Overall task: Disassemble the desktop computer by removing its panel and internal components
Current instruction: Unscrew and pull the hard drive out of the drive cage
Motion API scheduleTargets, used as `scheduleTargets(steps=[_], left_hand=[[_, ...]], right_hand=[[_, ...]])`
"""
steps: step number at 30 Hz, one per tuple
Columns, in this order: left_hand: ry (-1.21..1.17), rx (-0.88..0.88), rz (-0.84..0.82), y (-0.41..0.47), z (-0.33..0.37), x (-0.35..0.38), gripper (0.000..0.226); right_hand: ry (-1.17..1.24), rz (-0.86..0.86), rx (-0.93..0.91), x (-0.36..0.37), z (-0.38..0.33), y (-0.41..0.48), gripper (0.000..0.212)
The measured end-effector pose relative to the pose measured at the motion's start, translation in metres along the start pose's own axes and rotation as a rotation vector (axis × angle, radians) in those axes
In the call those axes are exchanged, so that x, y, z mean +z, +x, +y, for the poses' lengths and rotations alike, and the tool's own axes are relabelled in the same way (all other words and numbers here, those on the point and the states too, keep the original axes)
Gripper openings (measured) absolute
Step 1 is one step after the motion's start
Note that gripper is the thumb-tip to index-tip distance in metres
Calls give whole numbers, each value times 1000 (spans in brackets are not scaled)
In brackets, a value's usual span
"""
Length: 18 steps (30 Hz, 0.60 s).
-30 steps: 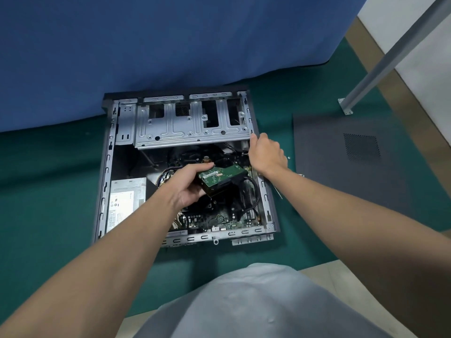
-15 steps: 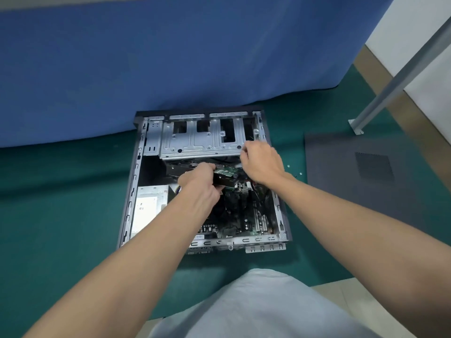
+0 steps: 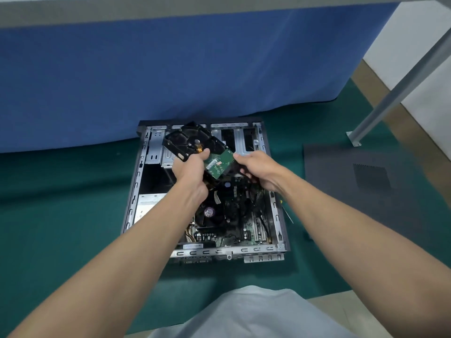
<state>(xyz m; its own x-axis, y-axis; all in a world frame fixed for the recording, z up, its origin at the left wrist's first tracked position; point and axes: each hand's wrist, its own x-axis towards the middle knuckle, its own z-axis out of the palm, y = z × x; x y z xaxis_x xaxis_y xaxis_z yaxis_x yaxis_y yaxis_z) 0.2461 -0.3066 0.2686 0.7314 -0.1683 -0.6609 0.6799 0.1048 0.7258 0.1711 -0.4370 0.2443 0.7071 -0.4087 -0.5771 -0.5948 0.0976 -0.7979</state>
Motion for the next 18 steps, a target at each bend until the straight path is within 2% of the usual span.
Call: scheduleTargets(steps=[3,7,10,18], left_hand=[[-11,-35,-138,4,4,-2,40],[-33,-77,-202,6,9,5,49],[-60,-62,-191,11,7,12,47],[13,-4,-119,26,5,20,40]], right_hand=[[81,-8,-49,1,4,-4,32],[209,46,-92,5,8,-9,28],[306,76,-96,9,10,-11,24],[324,47,-80,9,10,-11,24]])
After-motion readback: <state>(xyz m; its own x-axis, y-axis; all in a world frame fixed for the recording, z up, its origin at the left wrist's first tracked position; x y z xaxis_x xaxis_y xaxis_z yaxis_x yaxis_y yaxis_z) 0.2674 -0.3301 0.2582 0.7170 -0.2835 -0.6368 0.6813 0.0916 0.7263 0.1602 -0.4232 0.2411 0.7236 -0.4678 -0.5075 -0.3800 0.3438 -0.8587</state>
